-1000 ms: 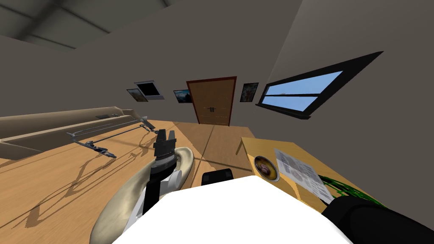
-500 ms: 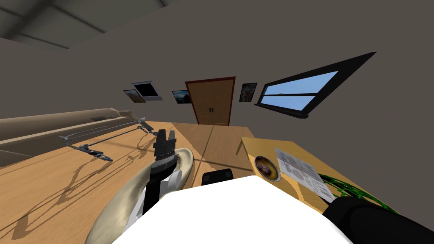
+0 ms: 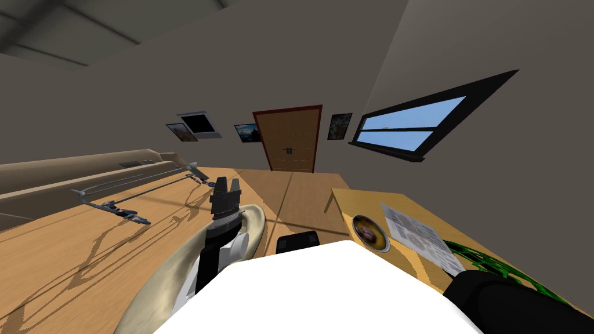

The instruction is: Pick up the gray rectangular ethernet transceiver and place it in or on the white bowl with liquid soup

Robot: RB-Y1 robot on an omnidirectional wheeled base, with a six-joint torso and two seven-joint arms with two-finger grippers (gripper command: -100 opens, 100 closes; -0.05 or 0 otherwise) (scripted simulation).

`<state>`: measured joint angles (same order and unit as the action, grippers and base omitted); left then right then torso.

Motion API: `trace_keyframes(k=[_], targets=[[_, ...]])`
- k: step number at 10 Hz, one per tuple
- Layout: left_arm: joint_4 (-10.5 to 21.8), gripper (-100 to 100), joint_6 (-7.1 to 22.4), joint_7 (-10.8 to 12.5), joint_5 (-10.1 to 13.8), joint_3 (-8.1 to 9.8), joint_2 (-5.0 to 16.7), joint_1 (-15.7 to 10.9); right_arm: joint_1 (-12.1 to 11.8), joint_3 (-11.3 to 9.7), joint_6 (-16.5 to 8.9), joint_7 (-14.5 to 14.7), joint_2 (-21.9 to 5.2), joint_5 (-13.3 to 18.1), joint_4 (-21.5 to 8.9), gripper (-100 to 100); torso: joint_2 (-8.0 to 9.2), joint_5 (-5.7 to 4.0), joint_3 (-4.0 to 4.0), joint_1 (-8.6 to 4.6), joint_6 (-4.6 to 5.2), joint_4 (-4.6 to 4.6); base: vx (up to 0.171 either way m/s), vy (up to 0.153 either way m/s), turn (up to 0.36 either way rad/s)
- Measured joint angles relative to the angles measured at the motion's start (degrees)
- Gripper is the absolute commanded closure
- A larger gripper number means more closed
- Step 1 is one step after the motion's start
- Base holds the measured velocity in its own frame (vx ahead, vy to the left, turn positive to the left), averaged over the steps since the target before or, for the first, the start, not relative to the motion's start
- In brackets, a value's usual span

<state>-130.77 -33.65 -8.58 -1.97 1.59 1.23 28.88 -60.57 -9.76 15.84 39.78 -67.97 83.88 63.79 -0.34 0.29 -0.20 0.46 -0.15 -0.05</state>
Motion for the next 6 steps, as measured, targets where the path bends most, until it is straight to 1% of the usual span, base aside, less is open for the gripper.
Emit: trace_keyframes(k=[1,2,4,5,6], targets=[[0.0,0,0.0,0.0,0.0,0.0,0.0,0.0,-0.8,0.6,0.2,-0.5,-1.6,-0.1,0.7,100,-0.04,0.0,-0.03,0.01,-0.01,-0.01,0.075,0.058,0.0],[0.0,0,0.0,0.0,0.0,0.0,0.0,0.0,-1.2,1.8,0.9,0.2,-2.7,-1.1,0.7,100,-0.08,0.01,-0.05,0.07,-0.01,-0.01,0.077,0.049,-0.006],[0.0,0,0.0,0.0,0.0,0.0,0.0,0.0,-1.4,2.7,2.2,-0.2,-4.9,-1.5,1.4,100,-0.15,-0.03,-0.09,0.02,0.01,-0.04,0.082,0.03,0.003],[0.0,0,0.0,0.0,0.0,0.0,0.0,0.0,-1.9,3.3,2.7,-0.3,-5.7,-1.9,2.2,100,-0.13,-0.03,-0.09,-0.02,0.04,-0.05,0.079,0.022,-0.01],[0.0,0,0.0,0.0,0.0,0.0,0.0,0.0,-2.9,3.6,2.8,-1.4,-7.0,-1.9,3.7,100,-0.14,-0.05,-0.09,-0.02,0.05,-0.06,0.108,0.015,-0.024]])
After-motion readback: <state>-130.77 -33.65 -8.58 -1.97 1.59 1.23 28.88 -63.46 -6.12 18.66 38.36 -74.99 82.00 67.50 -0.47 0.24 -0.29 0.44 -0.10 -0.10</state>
